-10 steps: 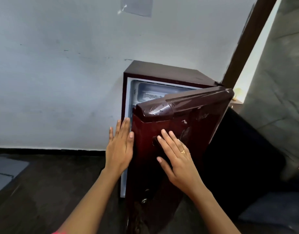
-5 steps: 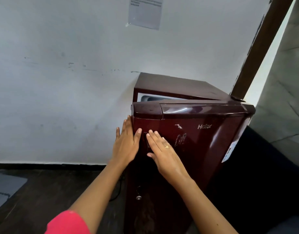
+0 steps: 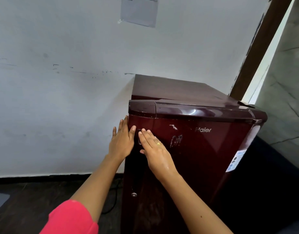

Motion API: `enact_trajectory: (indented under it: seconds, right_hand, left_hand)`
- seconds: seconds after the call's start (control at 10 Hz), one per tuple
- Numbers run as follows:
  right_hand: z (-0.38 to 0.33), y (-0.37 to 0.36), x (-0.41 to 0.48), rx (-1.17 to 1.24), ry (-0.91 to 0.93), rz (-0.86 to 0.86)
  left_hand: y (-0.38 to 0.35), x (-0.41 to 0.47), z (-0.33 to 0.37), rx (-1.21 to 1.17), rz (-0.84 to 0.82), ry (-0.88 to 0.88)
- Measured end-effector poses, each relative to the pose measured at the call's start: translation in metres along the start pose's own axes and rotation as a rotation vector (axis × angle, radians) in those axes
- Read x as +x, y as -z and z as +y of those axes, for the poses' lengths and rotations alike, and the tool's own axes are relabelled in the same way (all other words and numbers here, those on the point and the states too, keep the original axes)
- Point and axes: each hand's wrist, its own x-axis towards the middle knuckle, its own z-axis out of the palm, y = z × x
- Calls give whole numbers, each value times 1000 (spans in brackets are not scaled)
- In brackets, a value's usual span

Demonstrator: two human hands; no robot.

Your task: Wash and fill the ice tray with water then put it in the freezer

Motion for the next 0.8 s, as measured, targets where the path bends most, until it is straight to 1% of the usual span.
enact_trajectory:
  seconds: [0.2,0.3,0.4,0.5,0.7,0.8]
  right_hand:
    - [4,-16,19,5,-42,42]
    - [4,-24,25,16,-73,84]
    - [4,-28,26,-17,-60,153]
    - [6,-28,28,-10,-62,153]
    - [2,-15,24,48,-148,-40]
    - [5,-6,2,-68,-189,15]
  left_hand:
    - [-4,20,2,23,-5,42]
    - [-9,31,-5,41,-7,57]
    - [-14,34,-10,41,14,41]
    - [-15,39,-13,62,-6,61]
    - [-10,21,-20,323,-47,42]
    - [-14,-20,-20,392,3,18]
